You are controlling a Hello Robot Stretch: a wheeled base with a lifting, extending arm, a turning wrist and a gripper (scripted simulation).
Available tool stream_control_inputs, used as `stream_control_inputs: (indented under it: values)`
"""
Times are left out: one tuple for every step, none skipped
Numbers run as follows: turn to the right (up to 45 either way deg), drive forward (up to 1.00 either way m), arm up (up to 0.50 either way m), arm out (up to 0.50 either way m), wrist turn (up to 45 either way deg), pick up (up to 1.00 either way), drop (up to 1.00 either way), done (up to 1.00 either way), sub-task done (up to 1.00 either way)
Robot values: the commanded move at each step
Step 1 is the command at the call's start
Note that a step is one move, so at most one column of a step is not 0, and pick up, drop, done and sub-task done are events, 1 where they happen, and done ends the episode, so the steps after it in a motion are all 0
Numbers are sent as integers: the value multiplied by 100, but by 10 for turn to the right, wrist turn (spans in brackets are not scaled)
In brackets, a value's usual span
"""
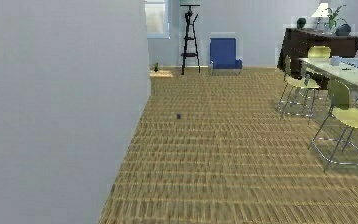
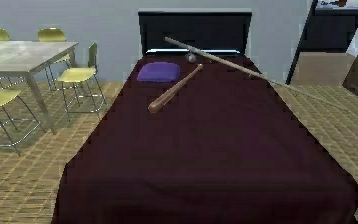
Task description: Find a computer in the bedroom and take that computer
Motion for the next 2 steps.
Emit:
stream_control_inputs:
  values:
    - [30,0,0,0,0,0,0,0,0]
    - [0,60,0,0,0,0,0,0,0]
